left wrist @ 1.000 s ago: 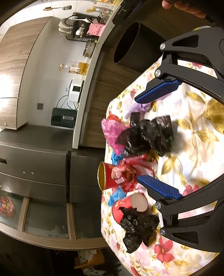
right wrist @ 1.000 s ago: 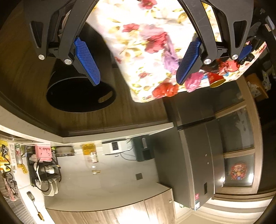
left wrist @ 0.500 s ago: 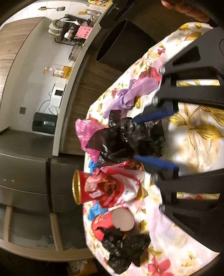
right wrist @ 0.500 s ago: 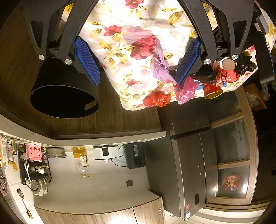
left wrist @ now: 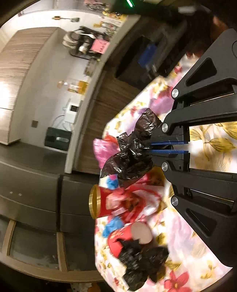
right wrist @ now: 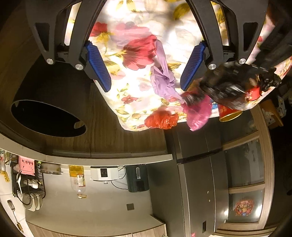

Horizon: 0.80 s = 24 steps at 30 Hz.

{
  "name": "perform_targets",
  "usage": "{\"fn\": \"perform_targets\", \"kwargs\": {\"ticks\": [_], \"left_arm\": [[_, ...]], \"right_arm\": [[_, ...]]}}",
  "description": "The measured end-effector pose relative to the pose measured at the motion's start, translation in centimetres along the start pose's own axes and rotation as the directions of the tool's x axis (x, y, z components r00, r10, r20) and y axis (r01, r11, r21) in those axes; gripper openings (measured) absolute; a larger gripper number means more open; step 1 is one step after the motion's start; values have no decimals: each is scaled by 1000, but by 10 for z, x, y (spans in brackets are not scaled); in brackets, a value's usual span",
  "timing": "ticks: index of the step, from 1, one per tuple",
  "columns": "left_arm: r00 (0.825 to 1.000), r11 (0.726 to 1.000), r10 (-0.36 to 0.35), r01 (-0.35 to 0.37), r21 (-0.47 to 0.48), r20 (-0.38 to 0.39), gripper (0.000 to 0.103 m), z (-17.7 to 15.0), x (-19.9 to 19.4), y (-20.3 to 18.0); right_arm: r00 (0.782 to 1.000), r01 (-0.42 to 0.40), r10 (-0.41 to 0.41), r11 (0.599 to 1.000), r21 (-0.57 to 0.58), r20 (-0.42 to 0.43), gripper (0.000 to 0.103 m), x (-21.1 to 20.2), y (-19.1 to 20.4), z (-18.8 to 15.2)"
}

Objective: Collect trash
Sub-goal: 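Grasp the black plastic bag with the left gripper and lift it, then grasp the lilac glove with the right gripper and lift it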

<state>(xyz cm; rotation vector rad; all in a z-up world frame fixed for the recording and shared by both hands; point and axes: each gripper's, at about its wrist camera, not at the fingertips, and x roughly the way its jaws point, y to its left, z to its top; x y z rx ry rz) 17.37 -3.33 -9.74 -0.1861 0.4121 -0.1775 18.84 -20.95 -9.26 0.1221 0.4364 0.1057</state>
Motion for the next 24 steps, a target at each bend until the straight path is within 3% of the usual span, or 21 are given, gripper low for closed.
{"fn": "perform_targets", "kwargs": {"ticks": [7,18,24], "left_arm": [[994,1000,-27,28,-8,109,3,23,-32,-3],[993,999,-34,38,-32,115,3,26,-35,6],[993,999,-29,33,-35,115,3,26,-37,4]], "right_arm": [[999,5,-5,1000,-7,-36,73,28,11,-3],[993,7,-14,999,-54,-121,72,52,21,-19],[980,-28,20,999,-36,-199,50,69,18,-23]]}}
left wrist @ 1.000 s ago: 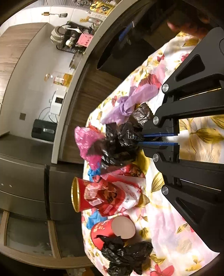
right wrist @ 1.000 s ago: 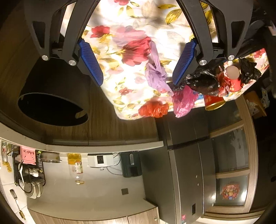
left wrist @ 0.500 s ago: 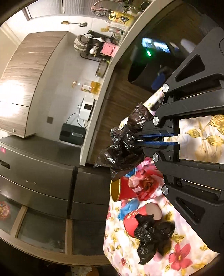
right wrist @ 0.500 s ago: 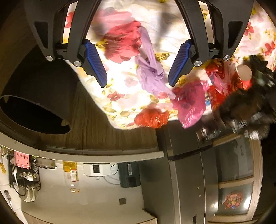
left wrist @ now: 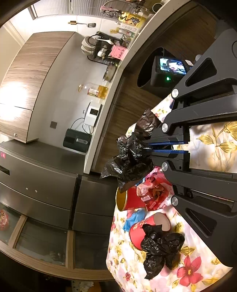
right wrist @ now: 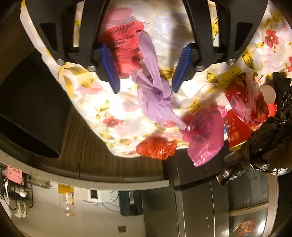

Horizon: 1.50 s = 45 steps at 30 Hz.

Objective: Collect trash
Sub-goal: 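Grasp the lilac glove with the right gripper and lift it, then carry the black bag and lilac glove with both grippers over the bin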

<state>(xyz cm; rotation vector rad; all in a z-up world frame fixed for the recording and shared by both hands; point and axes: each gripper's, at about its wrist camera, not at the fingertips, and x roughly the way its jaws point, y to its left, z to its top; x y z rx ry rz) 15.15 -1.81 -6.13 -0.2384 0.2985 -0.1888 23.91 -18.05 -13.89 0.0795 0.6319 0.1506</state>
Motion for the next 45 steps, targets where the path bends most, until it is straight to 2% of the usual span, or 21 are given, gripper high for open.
{"fn": "perform_targets", "kwargs": {"ticks": [2,5,10,21,33,45], "left_arm": [[1000,1000,1,-1,2,2,3,0,-1,-1],[1000,1000,1,-1,4,2,3,1,-1,0],[1000,1000,4,-4,10,4,3,3,-3,-3],[1000,1000,-4,4,29,10,3,7,-11,-11],[998,995,-55,53,81,29,3,11,-14,-46],[986,978,-162,157,137,27,3,20,11,-104]], "right_arm": [[999,-23,23,1000,7,-23,33,4,-1,-1],[998,-55,55,998,10,-38,18,6,0,-2],[996,-88,89,996,26,-30,9,0,-2,-2],[992,-88,85,996,23,95,5,-62,-13,7],[971,-88,74,995,51,227,4,-131,-46,22],[948,-1,-31,995,100,316,4,-168,-95,36]]}}
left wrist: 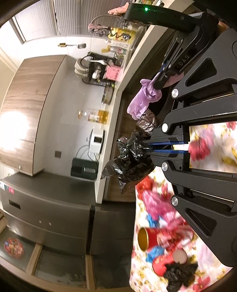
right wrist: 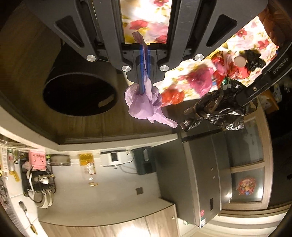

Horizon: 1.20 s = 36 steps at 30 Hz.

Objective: Collect trash
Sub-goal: 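Carry the black bag and lilac glove with both grippers over the bin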

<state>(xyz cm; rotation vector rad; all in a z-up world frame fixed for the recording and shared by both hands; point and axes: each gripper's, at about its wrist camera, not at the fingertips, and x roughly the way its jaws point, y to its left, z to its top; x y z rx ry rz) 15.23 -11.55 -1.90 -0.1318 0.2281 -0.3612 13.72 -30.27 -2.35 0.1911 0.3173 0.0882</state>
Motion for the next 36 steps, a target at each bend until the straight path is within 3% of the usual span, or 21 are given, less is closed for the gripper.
{"fn": "perform_targets", "kwargs": {"ticks": [17,36], "left_arm": [[987,986,-159,159,60,6,3,14,72,-75],[972,970,-234,236,56,-35,3,9,132,-106]], "right_arm": [[986,134,-139,990,49,93,4,-1,-64,38],[978,172,-179,983,71,111,4,18,-97,52]]}}
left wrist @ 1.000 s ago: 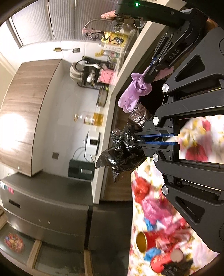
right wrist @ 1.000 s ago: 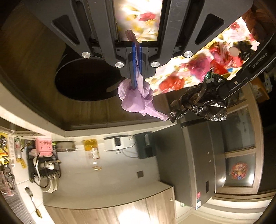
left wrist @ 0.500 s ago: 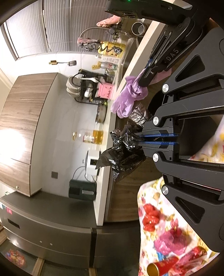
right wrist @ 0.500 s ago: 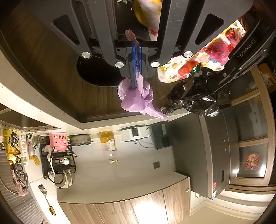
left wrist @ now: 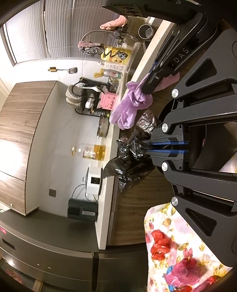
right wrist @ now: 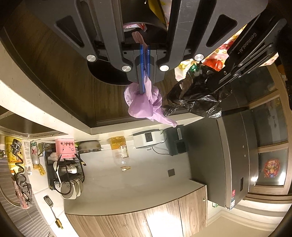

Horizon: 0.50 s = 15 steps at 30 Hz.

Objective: Collect trash
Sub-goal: 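Carry the black bag and lilac glove with both grippers over the bin, then open both grippers to drop the black bag and glove into the bin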

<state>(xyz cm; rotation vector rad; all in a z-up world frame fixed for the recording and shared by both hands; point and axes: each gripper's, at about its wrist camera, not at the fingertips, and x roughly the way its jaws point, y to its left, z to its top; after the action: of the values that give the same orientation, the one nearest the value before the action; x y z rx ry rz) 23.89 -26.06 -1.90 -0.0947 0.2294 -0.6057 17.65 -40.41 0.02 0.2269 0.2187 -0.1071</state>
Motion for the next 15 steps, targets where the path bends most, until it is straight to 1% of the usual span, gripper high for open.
{"fn": "perform_targets", "kwargs": {"ticks": [4,15], "left_arm": [[1000,1000,-14,14,-3,-13,3,-1,11,-2],[999,1000,-24,23,-10,-41,3,-8,35,-4]], "right_arm": [[1000,0,1,1000,11,-7,4,6,-6,-1],[1000,-16,16,999,32,-2,4,18,-14,1]]}}
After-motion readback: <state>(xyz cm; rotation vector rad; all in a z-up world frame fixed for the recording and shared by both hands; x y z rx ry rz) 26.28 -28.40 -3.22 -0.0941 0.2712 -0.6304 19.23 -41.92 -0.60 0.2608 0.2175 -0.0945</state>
